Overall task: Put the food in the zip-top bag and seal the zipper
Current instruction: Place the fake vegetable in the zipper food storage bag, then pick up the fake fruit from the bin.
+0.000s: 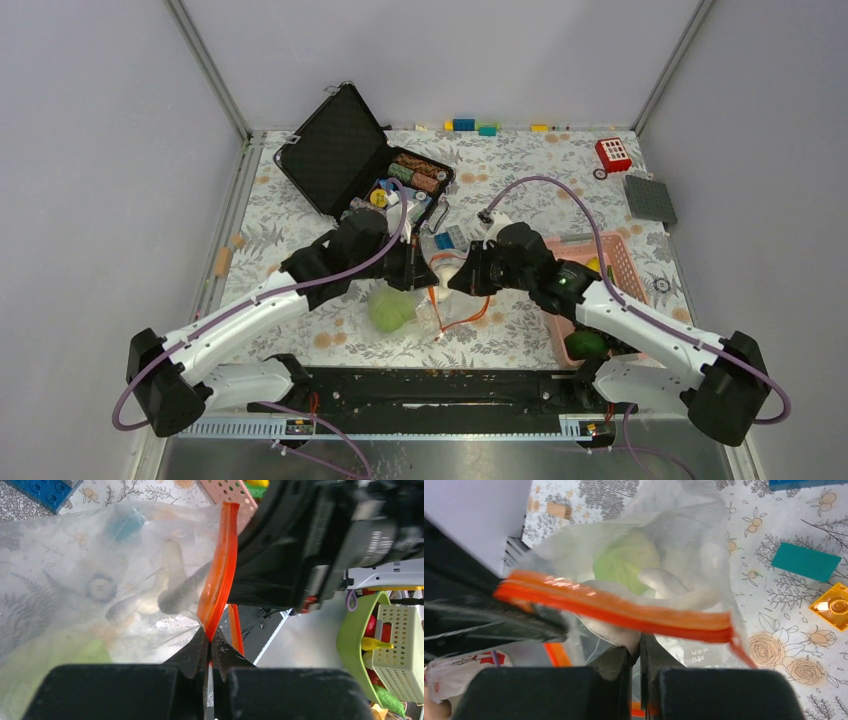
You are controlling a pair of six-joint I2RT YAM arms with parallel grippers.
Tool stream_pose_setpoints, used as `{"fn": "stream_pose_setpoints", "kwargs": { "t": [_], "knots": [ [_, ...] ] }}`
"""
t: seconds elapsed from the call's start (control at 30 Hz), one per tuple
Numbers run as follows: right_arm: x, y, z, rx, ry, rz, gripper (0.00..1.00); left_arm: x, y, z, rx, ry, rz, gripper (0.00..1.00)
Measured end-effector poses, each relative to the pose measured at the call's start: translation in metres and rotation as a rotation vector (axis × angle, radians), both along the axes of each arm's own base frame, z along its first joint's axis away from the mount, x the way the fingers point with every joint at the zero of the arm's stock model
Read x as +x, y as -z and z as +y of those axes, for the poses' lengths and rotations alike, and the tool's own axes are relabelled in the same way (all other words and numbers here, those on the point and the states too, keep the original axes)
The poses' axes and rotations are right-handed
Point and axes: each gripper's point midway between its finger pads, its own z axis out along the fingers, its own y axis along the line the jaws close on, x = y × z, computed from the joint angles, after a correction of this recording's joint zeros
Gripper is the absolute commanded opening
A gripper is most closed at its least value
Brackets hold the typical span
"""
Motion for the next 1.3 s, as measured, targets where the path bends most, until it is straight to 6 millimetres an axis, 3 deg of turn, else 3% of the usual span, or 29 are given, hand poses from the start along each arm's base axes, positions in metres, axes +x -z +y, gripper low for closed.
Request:
{"fn": "stream_pose_setpoints", "kwargs": {
  "t": [0.07, 0.17, 0.23, 0.33, 0.4, 0.53, 0.63, 0.73, 0.83, 1.0, 1.1, 1.3],
  "knots": [
    [0.001, 0.007, 0.000, -0.018, 0.010, 0.018, 0.18, 0.000, -0.005, 0.000, -0.014, 0.000, -0.012, 0.00],
    [0.003, 0.017, 0.000, -0.048, 0.024, 0.045, 0.49, -0.001, -0.010, 0.001, -0.027, 0.000, -0.024, 0.00],
    [0.002, 0.021, -0.001, -0.064, 0.022, 0.054, 0.63, -0.002, -0.012, 0.002, -0.032, -0.001, -0.028, 0.00],
    [0.002, 0.017, 0.000, -0.065, 0.015, 0.047, 0.88, -0.002, -0.014, 0.002, -0.037, -0.002, -0.031, 0.00],
    [0.003, 0.010, 0.001, -0.058, 0.004, 0.032, 0.98, -0.002, -0.015, 0.002, -0.038, -0.002, -0.032, 0.00],
    [0.001, -0.009, -0.006, -0.063, -0.008, -0.022, 1.00, -0.001, -0.015, 0.002, -0.039, -0.006, -0.035, 0.00],
    [0.001, -0.024, -0.025, -0.086, 0.039, -0.087, 1.00, 0.000, -0.014, 0.002, -0.038, -0.010, -0.037, 0.00],
    [0.003, -0.036, -0.055, -0.125, 0.144, -0.144, 1.00, 0.001, -0.014, 0.001, -0.042, -0.011, -0.043, 0.00],
    [0.007, -0.041, -0.097, -0.190, 0.309, -0.185, 1.00, 0.002, -0.014, 0.001, -0.045, -0.012, -0.045, 0.00],
    [0.024, -0.033, -0.190, -0.329, 0.677, -0.159, 1.00, 0.002, -0.012, -0.001, -0.055, -0.001, -0.049, 0.00],
    [0.029, -0.024, -0.235, -0.415, 0.850, -0.110, 1.00, 0.002, -0.008, -0.001, -0.054, 0.007, -0.041, 0.00],
    [0.041, 0.015, -0.271, -0.608, 0.929, 0.051, 1.00, -0.001, 0.002, -0.002, -0.048, 0.021, -0.019, 0.00]
  ]
}}
